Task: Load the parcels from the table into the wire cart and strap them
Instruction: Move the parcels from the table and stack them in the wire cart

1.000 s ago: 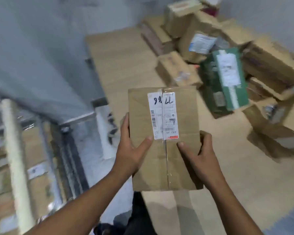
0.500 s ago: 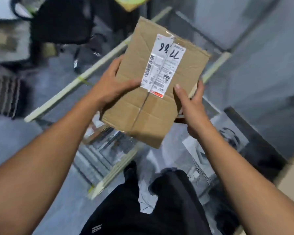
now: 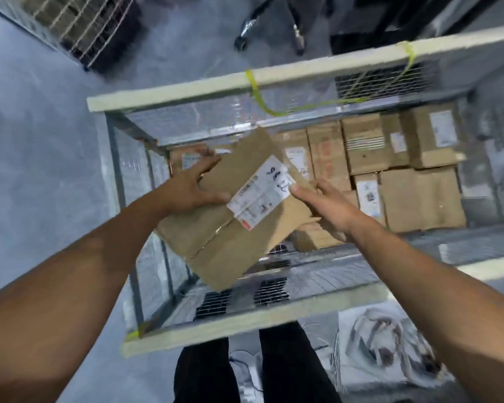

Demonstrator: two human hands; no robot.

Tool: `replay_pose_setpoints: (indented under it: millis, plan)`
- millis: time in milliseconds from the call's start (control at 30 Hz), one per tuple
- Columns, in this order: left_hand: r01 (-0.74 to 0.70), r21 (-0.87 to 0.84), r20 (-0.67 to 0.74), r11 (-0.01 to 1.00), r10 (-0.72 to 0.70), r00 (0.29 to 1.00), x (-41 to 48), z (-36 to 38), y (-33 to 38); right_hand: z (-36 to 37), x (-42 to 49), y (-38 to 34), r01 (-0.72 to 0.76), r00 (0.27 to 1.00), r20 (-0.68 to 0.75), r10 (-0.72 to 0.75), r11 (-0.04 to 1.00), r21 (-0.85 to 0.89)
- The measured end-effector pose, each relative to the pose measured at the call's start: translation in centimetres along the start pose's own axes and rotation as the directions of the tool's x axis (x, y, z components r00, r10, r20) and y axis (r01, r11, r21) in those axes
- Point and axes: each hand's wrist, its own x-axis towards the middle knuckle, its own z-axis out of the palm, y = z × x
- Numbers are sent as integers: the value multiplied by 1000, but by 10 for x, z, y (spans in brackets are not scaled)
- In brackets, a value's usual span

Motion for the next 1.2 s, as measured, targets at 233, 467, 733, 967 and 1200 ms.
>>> replay_pose_setpoints:
  millis: [233, 467, 733, 967, 1200]
  plan:
    - [-16, 181, 200, 983, -21, 980, 103, 80, -119, 14, 126, 129, -217, 967, 100, 235, 962, -164]
    - [70, 316, 199, 946, -138, 970, 152, 134, -211, 64, 201, 229, -213, 929, 201, 311, 893, -396]
    - [265, 441, -32, 857, -280, 959, 165, 155, -242, 88, 266, 255, -206, 954, 156, 257, 937, -281]
    - [322, 478, -2, 818, -365, 931, 166, 157, -237, 67, 255, 234, -92, 883, 326, 338, 805, -585]
    - [337, 525, -62, 781, -360, 931, 115, 153, -150, 15, 179, 136, -65, 976, 111, 188, 736, -674]
